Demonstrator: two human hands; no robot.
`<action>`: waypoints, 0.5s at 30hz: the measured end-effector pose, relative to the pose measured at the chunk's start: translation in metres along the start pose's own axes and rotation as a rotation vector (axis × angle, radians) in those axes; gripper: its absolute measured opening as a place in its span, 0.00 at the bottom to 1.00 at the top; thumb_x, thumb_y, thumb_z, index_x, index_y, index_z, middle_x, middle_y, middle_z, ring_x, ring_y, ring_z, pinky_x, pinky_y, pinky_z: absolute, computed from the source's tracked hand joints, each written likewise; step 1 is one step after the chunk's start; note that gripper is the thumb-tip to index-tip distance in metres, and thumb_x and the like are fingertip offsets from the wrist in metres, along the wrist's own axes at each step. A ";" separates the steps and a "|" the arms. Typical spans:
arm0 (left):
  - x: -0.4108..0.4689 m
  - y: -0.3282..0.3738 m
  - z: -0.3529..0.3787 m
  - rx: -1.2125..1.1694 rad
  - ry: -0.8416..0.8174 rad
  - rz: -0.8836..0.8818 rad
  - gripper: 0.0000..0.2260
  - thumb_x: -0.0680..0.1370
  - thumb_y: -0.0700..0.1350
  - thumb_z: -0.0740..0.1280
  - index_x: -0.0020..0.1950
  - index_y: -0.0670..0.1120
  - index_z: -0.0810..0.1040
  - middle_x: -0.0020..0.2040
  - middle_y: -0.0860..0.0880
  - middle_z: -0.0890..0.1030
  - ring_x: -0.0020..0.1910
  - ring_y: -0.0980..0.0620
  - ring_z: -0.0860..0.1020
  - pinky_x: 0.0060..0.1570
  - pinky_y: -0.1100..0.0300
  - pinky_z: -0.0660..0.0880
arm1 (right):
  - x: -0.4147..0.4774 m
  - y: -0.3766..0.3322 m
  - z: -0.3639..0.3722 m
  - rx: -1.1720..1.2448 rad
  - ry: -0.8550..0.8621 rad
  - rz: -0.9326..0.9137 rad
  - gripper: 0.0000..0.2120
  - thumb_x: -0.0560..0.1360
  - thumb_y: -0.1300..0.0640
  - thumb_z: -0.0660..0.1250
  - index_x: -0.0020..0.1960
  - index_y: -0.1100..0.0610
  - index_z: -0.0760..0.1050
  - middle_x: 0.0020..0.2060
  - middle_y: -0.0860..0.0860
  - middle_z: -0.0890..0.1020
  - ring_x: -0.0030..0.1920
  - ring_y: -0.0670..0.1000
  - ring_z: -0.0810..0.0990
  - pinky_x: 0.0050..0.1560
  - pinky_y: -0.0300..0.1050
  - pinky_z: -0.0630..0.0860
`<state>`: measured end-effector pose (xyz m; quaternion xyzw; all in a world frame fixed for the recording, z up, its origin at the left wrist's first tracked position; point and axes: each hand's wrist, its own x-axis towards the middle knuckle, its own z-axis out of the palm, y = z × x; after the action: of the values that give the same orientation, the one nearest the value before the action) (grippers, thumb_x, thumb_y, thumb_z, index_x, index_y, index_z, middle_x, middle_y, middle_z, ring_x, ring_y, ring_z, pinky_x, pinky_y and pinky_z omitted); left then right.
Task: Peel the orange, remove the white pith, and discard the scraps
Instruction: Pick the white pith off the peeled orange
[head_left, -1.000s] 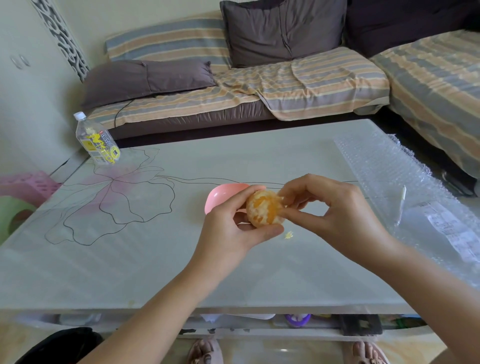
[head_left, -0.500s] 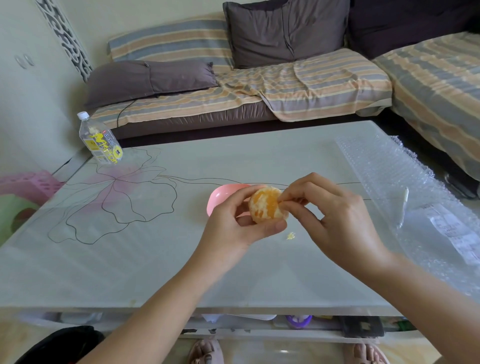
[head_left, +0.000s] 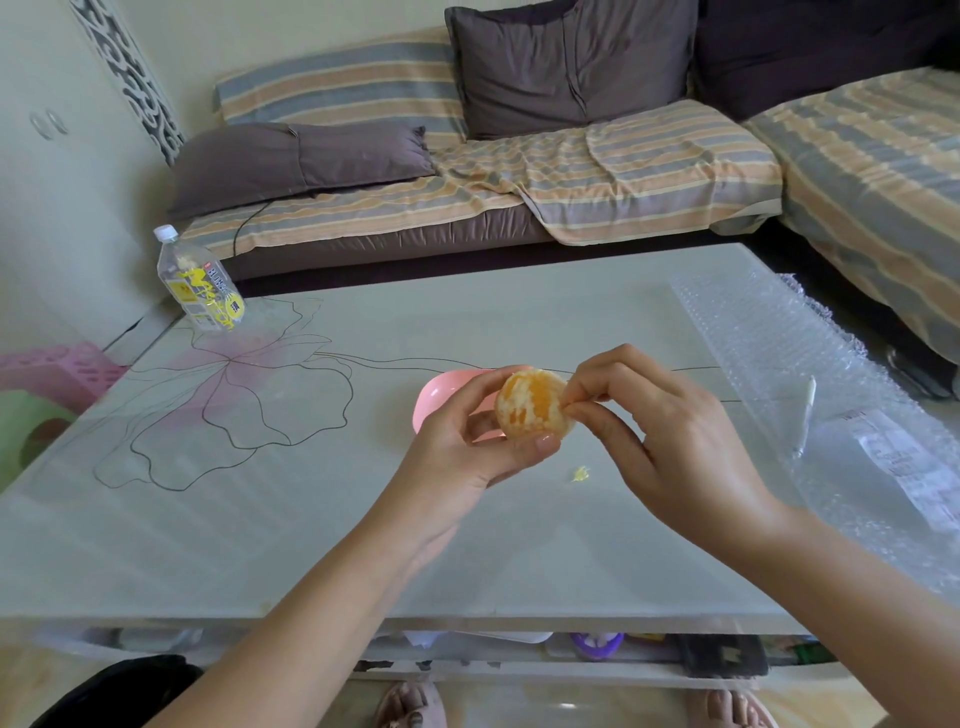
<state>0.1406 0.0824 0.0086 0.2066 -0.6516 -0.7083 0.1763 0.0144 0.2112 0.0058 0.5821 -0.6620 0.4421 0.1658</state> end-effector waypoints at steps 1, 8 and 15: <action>0.000 -0.001 0.000 -0.016 0.001 -0.002 0.28 0.60 0.46 0.79 0.59 0.51 0.79 0.57 0.45 0.81 0.59 0.42 0.79 0.58 0.52 0.77 | -0.001 0.000 0.001 -0.014 -0.003 -0.008 0.09 0.78 0.57 0.60 0.46 0.60 0.77 0.43 0.49 0.79 0.39 0.48 0.77 0.38 0.39 0.72; 0.002 0.001 -0.005 -0.147 0.027 -0.007 0.24 0.65 0.40 0.75 0.61 0.44 0.76 0.54 0.41 0.83 0.50 0.45 0.83 0.50 0.60 0.79 | -0.003 0.003 0.003 0.020 -0.082 -0.015 0.09 0.77 0.56 0.61 0.45 0.59 0.78 0.42 0.48 0.78 0.39 0.45 0.75 0.41 0.31 0.70; 0.006 -0.005 -0.011 -0.205 0.073 -0.053 0.29 0.61 0.31 0.76 0.60 0.46 0.76 0.60 0.38 0.80 0.59 0.38 0.79 0.51 0.56 0.80 | -0.008 0.037 0.016 0.036 -0.234 0.269 0.05 0.75 0.61 0.68 0.45 0.56 0.83 0.40 0.46 0.80 0.41 0.41 0.76 0.42 0.25 0.67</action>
<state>0.1408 0.0703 0.0025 0.2301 -0.5633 -0.7675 0.2015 -0.0127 0.2019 -0.0236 0.5385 -0.7407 0.4013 0.0166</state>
